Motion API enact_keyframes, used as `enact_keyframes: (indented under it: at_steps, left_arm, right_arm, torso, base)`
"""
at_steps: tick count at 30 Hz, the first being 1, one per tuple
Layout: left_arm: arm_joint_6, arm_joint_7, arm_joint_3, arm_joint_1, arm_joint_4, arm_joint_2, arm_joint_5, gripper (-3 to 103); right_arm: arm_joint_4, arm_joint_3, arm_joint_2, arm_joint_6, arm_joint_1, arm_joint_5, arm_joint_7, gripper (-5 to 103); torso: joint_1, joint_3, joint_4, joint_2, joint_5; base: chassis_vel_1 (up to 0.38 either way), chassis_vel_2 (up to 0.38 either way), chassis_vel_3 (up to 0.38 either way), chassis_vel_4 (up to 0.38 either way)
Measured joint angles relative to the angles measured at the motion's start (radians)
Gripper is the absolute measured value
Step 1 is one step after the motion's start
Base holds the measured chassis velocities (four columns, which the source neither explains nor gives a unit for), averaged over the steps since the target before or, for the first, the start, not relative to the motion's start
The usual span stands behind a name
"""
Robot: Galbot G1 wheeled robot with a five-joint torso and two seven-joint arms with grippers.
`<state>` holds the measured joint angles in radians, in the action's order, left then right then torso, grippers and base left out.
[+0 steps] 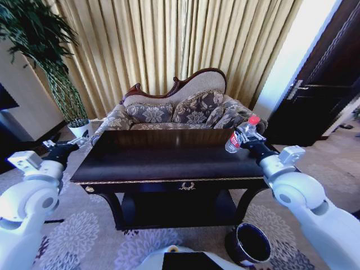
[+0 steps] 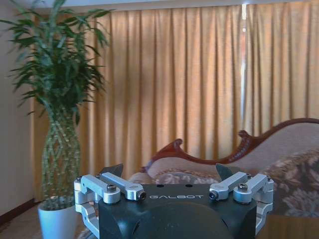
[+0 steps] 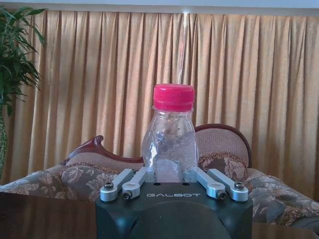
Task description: Move to the front of the table and place the trash on the table into the trash bin.
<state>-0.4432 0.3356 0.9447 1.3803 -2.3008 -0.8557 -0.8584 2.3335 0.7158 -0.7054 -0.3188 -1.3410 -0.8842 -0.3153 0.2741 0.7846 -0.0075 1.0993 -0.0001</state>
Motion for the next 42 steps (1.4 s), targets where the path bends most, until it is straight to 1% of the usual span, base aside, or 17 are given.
enact_keyframes:
  at_steps: [3, 6, 11, 14, 19, 20, 25, 29, 42]
  left_arm:
    - [-0.002, 0.0, -0.019, 0.001, -0.016, -0.003, 0.01, 100]
    - [-0.021, 0.012, -0.036, 0.004, -0.036, -0.004, 0.012, 100]
    - [-0.042, 0.02, -0.033, 0.014, -0.052, -0.004, 0.004, 100]
    - [-0.045, 0.023, -0.029, 0.023, -0.059, -0.006, -0.001, 100]
    - [-0.045, 0.024, -0.03, 0.032, -0.064, -0.01, 0.003, 100]
    - [-0.044, 0.024, -0.032, 0.032, -0.064, -0.01, 0.004, 100]
    - [-0.024, 0.024, -0.037, 0.027, -0.058, -0.004, 0.005, 100]
    - [-0.021, 0.024, -0.038, 0.027, -0.058, -0.003, 0.005, 100]
    - [-0.019, 0.02, -0.044, 0.026, -0.056, -0.009, 0.006, 100]
  right_arm:
    - [0.012, 0.003, 0.006, -0.013, 0.0, -0.013, -0.001, 21]
    - [0.019, 0.003, 0.012, -0.021, 0.001, -0.02, -0.004, 21]
    - [0.021, 0.008, 0.008, -0.023, -0.007, -0.019, -0.005, 21]
    - [0.024, 0.014, 0.005, -0.023, -0.017, -0.016, -0.005, 21]
    - [0.03, 0.024, 0.003, -0.023, -0.028, -0.015, -0.005, 21]
    - [0.035, 0.028, 0.002, -0.023, -0.033, -0.014, -0.005, 21]
    - [0.048, 0.049, -0.003, -0.023, -0.06, -0.011, -0.005, 21]
    - [0.057, 0.063, -0.005, -0.023, -0.076, -0.009, -0.005, 21]
    - [0.067, 0.066, -0.008, -0.022, -0.088, -0.006, -0.009, 21]
  torso:
    - [0.0, 0.0, 0.0001, 0.0, 0.0]
    - [0.0, 0.0, 0.0002, 0.0, -0.0001]
    - [0.0, 0.0, 0.0002, 0.0, 0.0]
    - [0.0, 0.0, 0.0, 0.0, 0.0]
    - [0.0, 0.0, 0.0003, 0.0, -0.0001]
    - [0.0, 0.0, 0.0001, 0.0, 0.0]
    - [0.0, 0.0, 0.0001, 0.0, -0.0001]
    - [0.0, 0.0, 0.0001, 0.0, -0.0001]
    - [0.0, 0.0, 0.0002, 0.0, 0.0]
  base:
    - [0.0, 0.0, 0.0, 0.0]
    - [0.0, 0.0, 0.0, 0.0]
    - [0.0, 0.0, 0.0, 0.0]
    - [0.0, 0.0, 0.0, 0.0]
    - [0.056, -0.061, -0.05, 0.058]
    - [0.082, -0.084, -0.076, 0.077]
    - [0.074, -0.089, -0.075, 0.085]
    - [0.102, -0.099, -0.091, 0.1]
    - [0.116, -0.113, -0.107, 0.104]
